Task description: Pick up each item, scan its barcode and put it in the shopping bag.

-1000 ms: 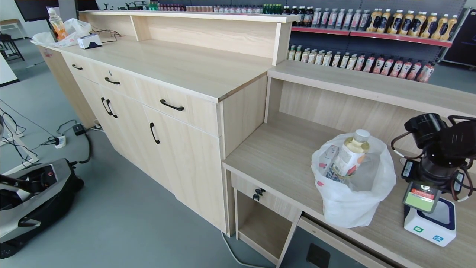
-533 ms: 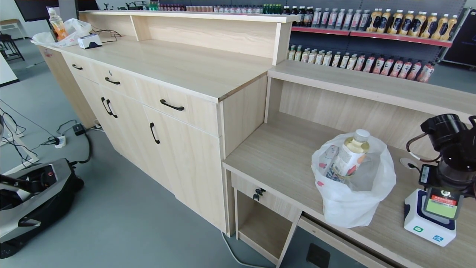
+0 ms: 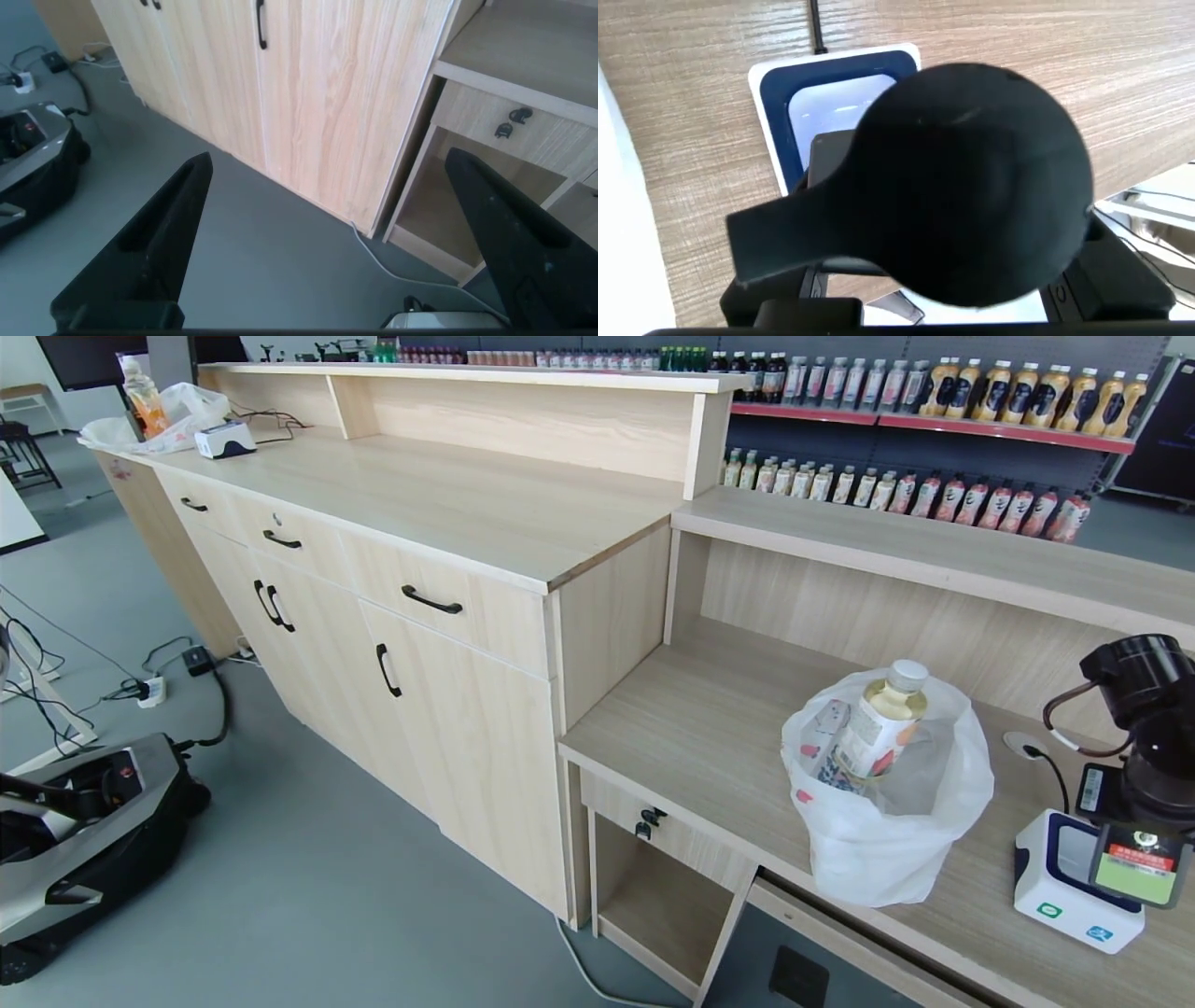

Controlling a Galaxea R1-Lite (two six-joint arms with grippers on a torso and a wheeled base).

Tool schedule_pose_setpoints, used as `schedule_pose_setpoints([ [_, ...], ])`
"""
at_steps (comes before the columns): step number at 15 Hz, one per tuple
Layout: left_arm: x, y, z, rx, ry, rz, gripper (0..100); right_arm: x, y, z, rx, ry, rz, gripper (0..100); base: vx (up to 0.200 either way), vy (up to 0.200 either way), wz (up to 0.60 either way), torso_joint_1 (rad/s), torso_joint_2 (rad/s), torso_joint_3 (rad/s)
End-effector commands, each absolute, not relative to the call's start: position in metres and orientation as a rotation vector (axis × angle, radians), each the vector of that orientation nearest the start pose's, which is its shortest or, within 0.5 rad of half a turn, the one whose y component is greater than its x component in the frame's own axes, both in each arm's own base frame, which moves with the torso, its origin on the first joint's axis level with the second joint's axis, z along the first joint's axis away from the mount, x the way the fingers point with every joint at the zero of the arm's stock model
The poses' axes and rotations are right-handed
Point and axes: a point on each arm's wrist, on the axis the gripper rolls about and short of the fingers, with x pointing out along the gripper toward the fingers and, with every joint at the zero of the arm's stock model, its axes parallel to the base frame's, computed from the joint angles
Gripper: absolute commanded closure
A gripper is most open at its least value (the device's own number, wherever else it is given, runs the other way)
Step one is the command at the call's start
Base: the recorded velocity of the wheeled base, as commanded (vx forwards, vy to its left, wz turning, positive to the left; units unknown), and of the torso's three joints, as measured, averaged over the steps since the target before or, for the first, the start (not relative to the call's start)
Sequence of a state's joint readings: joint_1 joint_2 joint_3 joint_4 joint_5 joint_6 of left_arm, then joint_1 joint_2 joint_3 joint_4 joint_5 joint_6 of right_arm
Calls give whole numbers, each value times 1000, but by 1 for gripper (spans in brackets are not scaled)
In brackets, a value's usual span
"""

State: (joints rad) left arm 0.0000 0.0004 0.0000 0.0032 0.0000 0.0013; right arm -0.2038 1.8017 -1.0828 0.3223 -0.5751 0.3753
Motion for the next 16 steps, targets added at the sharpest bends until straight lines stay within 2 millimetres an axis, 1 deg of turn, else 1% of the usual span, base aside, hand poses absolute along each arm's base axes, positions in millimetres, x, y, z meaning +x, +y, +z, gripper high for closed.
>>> schedule_pose_setpoints([
  [1,-23,0,75,2,2,0,0,292,-72,147,139,903,-866,100,0,0,0,0,0,0],
  [4,-23,0,75,2,3,0,0,294,-70,144,173,925,-810,100,0,0,0,0,0,0],
  [13,-23,0,75,2,3,0,0,296,-71,145,178,903,-808,100,0,0,0,0,0,0],
  [15,-23,0,75,2,3,0,0,297,-70,151,192,848,-803,100,0,0,0,0,0,0],
  [16,-23,0,75,2,3,0,0,298,-69,159,210,779,-776,100,0,0,0,0,0,0],
])
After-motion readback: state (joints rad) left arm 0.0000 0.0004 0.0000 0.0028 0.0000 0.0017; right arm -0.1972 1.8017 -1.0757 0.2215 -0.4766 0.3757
